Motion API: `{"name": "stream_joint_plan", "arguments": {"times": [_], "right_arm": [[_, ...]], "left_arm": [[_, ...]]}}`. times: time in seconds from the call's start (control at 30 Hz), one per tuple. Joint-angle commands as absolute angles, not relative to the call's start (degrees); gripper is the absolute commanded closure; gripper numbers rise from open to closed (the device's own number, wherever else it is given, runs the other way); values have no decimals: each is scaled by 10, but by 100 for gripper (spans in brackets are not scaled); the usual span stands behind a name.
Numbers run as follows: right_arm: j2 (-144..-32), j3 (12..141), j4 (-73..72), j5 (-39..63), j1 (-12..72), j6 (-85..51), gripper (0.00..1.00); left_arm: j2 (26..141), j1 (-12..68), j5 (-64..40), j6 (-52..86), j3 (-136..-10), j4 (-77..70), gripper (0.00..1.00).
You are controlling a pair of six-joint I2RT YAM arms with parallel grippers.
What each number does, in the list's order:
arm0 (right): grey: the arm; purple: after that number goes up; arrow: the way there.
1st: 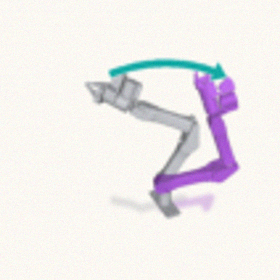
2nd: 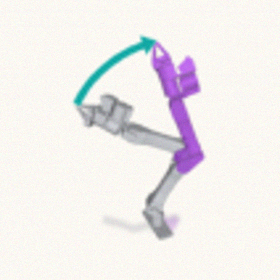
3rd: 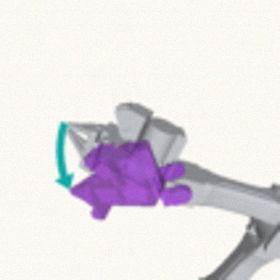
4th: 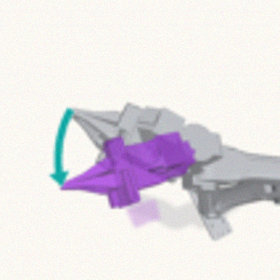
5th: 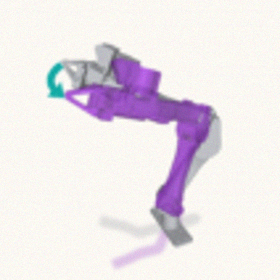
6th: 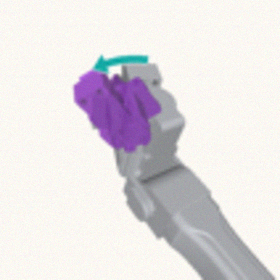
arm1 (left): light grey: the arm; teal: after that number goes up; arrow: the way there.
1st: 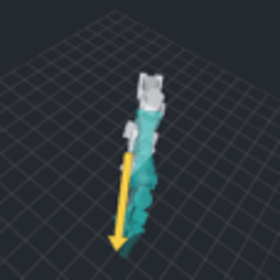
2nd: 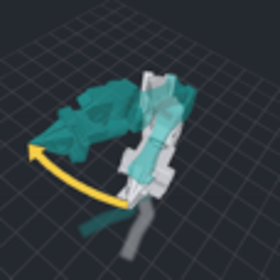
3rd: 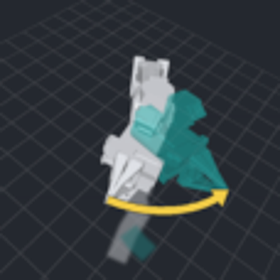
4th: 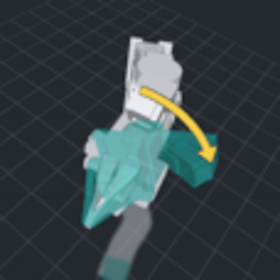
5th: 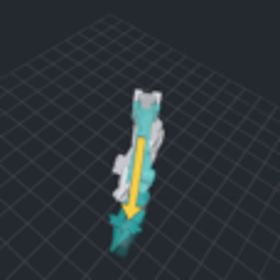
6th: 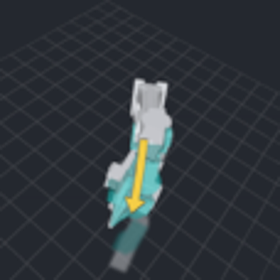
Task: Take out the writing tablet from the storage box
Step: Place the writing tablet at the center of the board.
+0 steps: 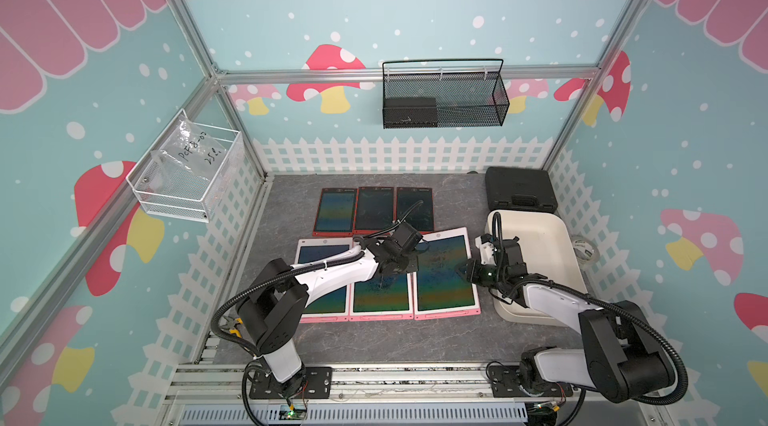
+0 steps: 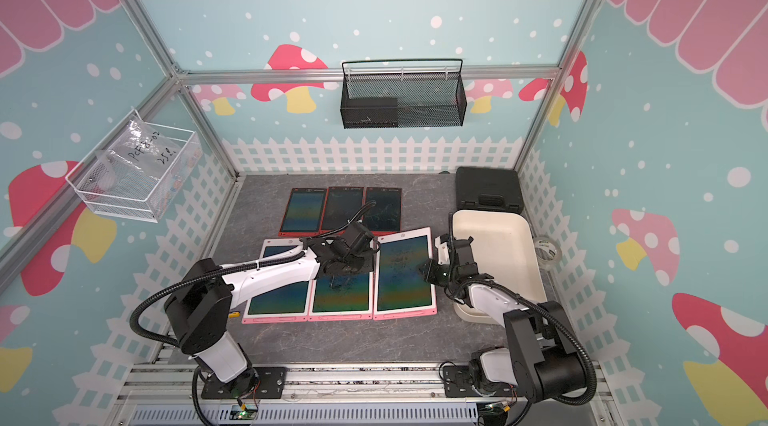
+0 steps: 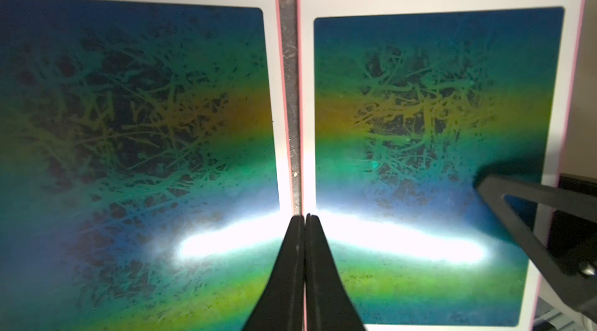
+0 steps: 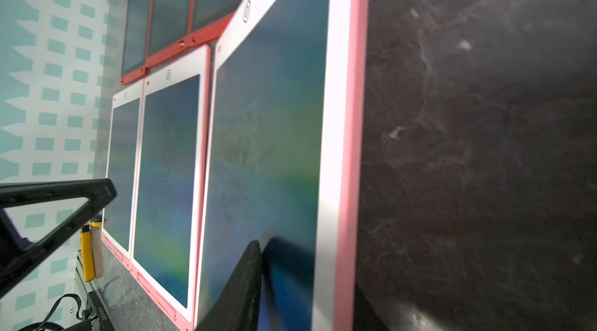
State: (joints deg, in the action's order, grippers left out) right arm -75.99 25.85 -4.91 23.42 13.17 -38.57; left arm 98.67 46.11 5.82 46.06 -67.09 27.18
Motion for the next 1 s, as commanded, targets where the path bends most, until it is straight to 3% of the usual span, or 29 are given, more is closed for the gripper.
{"name": "stream_joint_plan", "arguments": {"times": [0.0, 0.13, 0.97], "right_arm": [[-760, 243, 24, 176, 132, -353, 58], [-764, 245, 26, 173, 132, -351, 53], [-851, 317, 25, 192, 132, -329, 51]], "left_arm": [[970, 454, 67, 459, -664, 271, 93], [976, 452, 63, 458, -664, 265, 93], [976, 427, 48, 454, -645, 254, 94]]}}
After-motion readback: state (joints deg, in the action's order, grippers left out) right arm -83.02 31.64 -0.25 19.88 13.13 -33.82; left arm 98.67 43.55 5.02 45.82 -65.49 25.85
